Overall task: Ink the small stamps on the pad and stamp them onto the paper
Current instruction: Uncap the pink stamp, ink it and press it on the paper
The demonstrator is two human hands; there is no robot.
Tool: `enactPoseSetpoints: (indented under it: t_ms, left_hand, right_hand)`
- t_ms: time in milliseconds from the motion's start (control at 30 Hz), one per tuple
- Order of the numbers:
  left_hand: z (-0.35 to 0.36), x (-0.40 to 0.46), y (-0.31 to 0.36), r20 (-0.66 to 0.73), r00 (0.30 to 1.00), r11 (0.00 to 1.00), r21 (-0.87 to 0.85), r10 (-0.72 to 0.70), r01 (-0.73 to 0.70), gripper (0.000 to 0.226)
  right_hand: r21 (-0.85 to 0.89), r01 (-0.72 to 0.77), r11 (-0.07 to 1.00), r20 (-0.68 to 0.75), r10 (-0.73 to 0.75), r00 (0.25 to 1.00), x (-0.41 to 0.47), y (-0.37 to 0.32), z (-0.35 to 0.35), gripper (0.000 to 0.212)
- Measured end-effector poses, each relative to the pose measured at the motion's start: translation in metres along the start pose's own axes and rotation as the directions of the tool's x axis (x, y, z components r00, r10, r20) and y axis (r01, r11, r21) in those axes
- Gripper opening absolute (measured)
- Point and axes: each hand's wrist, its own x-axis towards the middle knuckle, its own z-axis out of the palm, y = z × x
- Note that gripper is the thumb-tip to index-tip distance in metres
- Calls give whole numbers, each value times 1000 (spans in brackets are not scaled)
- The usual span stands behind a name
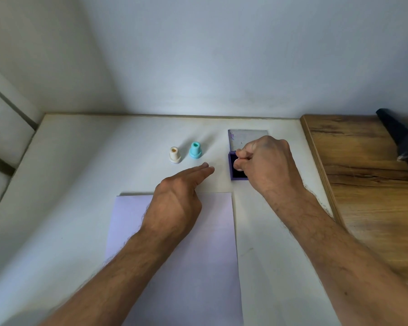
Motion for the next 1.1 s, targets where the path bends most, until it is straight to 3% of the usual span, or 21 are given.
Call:
enactPoseSetpoints:
  t_ms: [67,367,533,600,667,767,833,1100]
  left_hand:
    - [-1,-1,0,-6,1000,1000,-16,2,-2,64]
    - [-22,-5,-5,-126,983,991,14,-133,136,44]
    - [-32,-8,-24,-109,986,992,-28,-128,125,30]
    - [-37,-12,-29,-88,986,990,-33,-140,138,32]
    - [-45,-16,-33,-88,984,988,-22,-153,151,33]
    - [-55,-22,-39,-87,978,981,-10,-192,192,34]
    - [-59,-26,-44,-76,975,978,-10,-210,210,35]
    - [-70,-32,-59,-36,983,973,137,-182,186,41]
  right_hand:
    - [-60,101,993,-29,-103,994,-3,1,1,8]
    - [-104,227,968,-80,-236,968,-14,11,3,18]
    - [-142,271,952,-124,-289,949,-16,6,1,22]
    - [16,238,971,-142,-233,962,-19,-3,3,19]
    - [344,99,934,-54,-85,995,-25,-13,8,16]
    - [691,-178,701,213,38,976,-39,-26,22,10]
    - [744,-269,612,304,48,952,-50,-32,36,9]
    - [813,-371,450,377,79,923,-81,-38,75,14]
